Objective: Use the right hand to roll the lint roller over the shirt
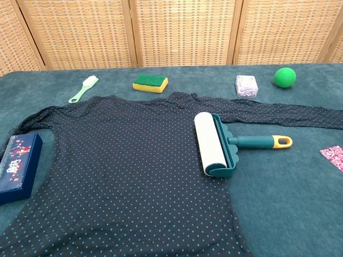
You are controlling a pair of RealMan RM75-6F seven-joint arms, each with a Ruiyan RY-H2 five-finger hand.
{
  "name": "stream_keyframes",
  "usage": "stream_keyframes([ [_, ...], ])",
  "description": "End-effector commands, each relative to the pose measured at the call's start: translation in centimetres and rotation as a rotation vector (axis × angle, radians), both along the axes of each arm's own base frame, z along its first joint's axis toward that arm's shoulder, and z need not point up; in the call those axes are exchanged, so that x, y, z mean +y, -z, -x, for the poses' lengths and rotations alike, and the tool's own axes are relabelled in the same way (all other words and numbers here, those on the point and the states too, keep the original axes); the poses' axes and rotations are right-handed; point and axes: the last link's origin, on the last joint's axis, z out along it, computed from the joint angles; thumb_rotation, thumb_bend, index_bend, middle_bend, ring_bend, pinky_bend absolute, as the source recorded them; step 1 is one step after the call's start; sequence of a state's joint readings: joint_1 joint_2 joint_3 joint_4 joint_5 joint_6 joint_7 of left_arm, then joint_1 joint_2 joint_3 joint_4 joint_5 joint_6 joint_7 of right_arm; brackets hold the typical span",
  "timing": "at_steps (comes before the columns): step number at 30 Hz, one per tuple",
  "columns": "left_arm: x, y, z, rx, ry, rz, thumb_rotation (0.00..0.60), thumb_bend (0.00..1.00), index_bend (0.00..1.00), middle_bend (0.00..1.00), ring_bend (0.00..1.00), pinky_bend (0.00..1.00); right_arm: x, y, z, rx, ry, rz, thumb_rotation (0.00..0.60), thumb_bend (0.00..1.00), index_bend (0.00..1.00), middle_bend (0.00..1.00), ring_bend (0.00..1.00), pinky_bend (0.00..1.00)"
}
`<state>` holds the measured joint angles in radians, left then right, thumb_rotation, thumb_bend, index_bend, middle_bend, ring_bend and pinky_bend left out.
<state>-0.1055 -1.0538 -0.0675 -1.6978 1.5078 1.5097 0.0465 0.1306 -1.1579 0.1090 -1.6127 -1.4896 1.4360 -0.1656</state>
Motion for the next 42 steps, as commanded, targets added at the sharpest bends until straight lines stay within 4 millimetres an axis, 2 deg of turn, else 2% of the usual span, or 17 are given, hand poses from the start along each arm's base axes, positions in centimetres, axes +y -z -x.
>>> stream_keyframes([
  [1, 0.5, 0.4, 0.1, 0.014, -0.009, 0.006, 0.6, 0.0, 0.0, 0.0, 0.0, 0.0, -5.6, 1.8, -2.6, -0.092, 0.003, -0.179, 0.6, 0.0, 0.0, 0.92, 0.99, 1.0],
  [3, 0.8, 0.7, 0.2, 0.024, -0.018, 0.011, 0.6, 0.0, 0.0, 0.0, 0.0, 0.0, -7.8, 2.8, -4.0, -0.104, 0.022, -0.258, 0.6, 0.0, 0.0, 0.96, 1.0, 1.0],
  [7, 1.3, 1.1, 0.3, 0.037, -0.035, 0.013, 0.6, 0.0, 0.0, 0.0, 0.0, 0.0, -10.5, 5.3, -6.4, -0.077, 0.036, -0.362, 0.6, 0.0, 0.0, 0.98, 1.0, 1.0],
  [12, 1.7, 1.3, 0.5, 0.044, -0.053, 0.013, 0.6, 0.0, 0.0, 0.0, 0.0, 0.0, -12.5, 9.1, -8.5, -0.059, 0.054, -0.443, 0.6, 0.0, 0.01, 0.99, 1.0, 1.0],
  [15, 1.9, 1.2, 0.7, 0.043, -0.062, 0.012, 0.6, 0.0, 0.0, 0.0, 0.0, 0.0, -13.3, 11.2, -9.5, -0.033, 0.066, -0.457, 0.6, 0.01, 0.1, 0.99, 1.0, 1.0],
  [17, 2.0, 1.2, 0.8, 0.041, -0.069, 0.013, 0.6, 0.0, 0.0, 0.0, 0.0, 0.0, -13.8, 12.4, -10.1, -0.019, 0.079, -0.455, 0.6, 0.1, 0.25, 1.0, 1.0, 1.0],
  [20, 2.3, 1.0, 1.0, 0.034, -0.078, 0.012, 0.6, 0.0, 0.0, 0.0, 0.0, 0.0, -14.2, 14.4, -10.8, 0.01, 0.092, -0.45, 0.6, 0.24, 0.36, 1.0, 1.0, 1.0],
  [31, 2.4, 1.1, 1.0, 0.031, -0.076, 0.018, 0.6, 0.0, 0.0, 0.0, 0.0, 0.0, -14.6, 16.8, -11.4, 0.042, 0.119, -0.439, 0.6, 0.49, 0.4, 1.0, 1.0, 1.0],
  [42, 2.4, 1.0, 1.0, 0.027, -0.073, 0.017, 0.6, 0.0, 0.0, 0.0, 0.0, 0.0, -14.5, 17.9, -12.1, 0.049, 0.105, -0.443, 0.6, 0.5, 0.4, 1.0, 1.0, 1.0],
])
